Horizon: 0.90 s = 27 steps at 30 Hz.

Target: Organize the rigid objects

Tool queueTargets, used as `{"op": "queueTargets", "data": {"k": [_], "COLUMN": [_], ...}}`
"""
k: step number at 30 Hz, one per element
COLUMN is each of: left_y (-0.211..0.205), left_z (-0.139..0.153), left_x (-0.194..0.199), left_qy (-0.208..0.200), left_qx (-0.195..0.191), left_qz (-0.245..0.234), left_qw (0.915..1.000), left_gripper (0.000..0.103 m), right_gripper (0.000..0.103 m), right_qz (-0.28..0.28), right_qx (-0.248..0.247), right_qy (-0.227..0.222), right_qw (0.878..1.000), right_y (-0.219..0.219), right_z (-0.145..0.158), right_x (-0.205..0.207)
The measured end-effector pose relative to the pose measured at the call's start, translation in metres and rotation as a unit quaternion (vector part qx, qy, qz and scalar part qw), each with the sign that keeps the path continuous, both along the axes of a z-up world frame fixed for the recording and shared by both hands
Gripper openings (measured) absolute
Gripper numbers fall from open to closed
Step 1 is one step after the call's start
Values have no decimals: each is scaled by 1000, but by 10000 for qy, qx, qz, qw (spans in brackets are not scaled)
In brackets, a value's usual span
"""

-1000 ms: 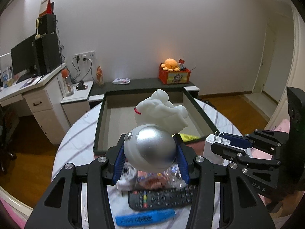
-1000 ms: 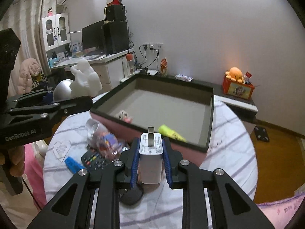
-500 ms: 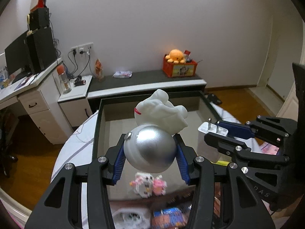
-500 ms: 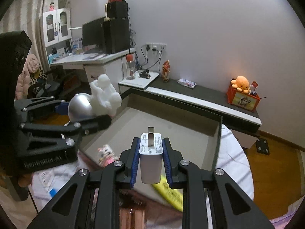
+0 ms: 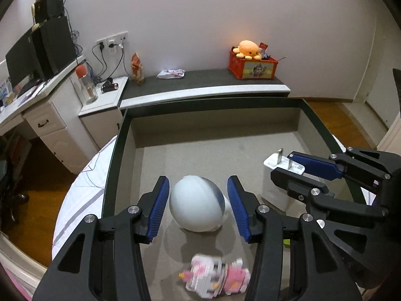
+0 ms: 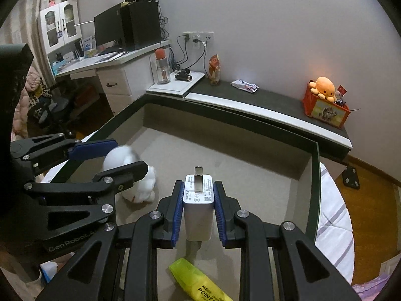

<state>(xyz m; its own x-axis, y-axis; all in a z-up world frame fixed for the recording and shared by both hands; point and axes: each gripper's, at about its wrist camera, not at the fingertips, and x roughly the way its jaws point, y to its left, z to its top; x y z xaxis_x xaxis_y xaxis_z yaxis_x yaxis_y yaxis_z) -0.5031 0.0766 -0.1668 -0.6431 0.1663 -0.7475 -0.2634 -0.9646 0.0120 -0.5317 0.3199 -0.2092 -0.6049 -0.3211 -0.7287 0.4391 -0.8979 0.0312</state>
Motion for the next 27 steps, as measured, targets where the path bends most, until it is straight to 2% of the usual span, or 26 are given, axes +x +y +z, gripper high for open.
{"op": "queueTargets", "data": {"k": [2, 4, 5, 6, 8, 9, 10, 13, 19, 21, 23, 24, 27], "left_y": [-2, -9, -12, -17, -26, -30, -35, -45, -62, -67, -70, -72, -77], "left_z": [0, 4, 6, 7, 12, 14, 17, 25, 51, 61, 68, 71, 77], "left_x": [2, 3, 4, 7, 14, 18, 24, 42, 99, 120, 140, 150, 177], "left_qy": [23, 124, 174, 210, 283, 334, 405, 530, 1077, 1260, 1338, 1380, 1525], "left_qx": [25, -27, -35, -7, 59, 78, 104, 162, 337, 425, 496, 514, 499], "left_qz": [70, 283, 385, 474, 607, 646, 684, 810, 916, 960, 935, 942, 1026], "left_qw": [10000, 9995, 9991, 9987, 9977, 9973, 9968, 9952, 9894, 9865, 9853, 9846, 9817], "left_gripper": [57, 76, 79, 85, 96, 101, 103, 103, 103, 103, 103, 103, 103], "right_gripper": [24, 26, 33, 46, 58, 60, 61, 82, 84, 85, 92, 103, 103], "right_qz": [-28, -98, -141, -179, -242, -227, -221, -259, -221, -233, -281, -344, -485], "right_qx": [-12, -43, -81, -134, -197, -229, -245, -237, -257, -253, -259, -269, -343], "right_qy": [43, 86, 109, 126, 205, 242, 260, 439, 697, 922, 1127, 1268, 1630], "right_qw": [10000, 9999, 9998, 9997, 9993, 9992, 9991, 9984, 9970, 9952, 9929, 9910, 9848], "right_y": [3, 3, 5, 8, 12, 13, 13, 14, 10, 11, 12, 13, 18], "right_z": [1, 5, 8, 10, 16, 20, 22, 32, 51, 59, 66, 69, 79], "right_x": [2, 3, 4, 7, 12, 17, 21, 38, 84, 105, 122, 133, 162]}}
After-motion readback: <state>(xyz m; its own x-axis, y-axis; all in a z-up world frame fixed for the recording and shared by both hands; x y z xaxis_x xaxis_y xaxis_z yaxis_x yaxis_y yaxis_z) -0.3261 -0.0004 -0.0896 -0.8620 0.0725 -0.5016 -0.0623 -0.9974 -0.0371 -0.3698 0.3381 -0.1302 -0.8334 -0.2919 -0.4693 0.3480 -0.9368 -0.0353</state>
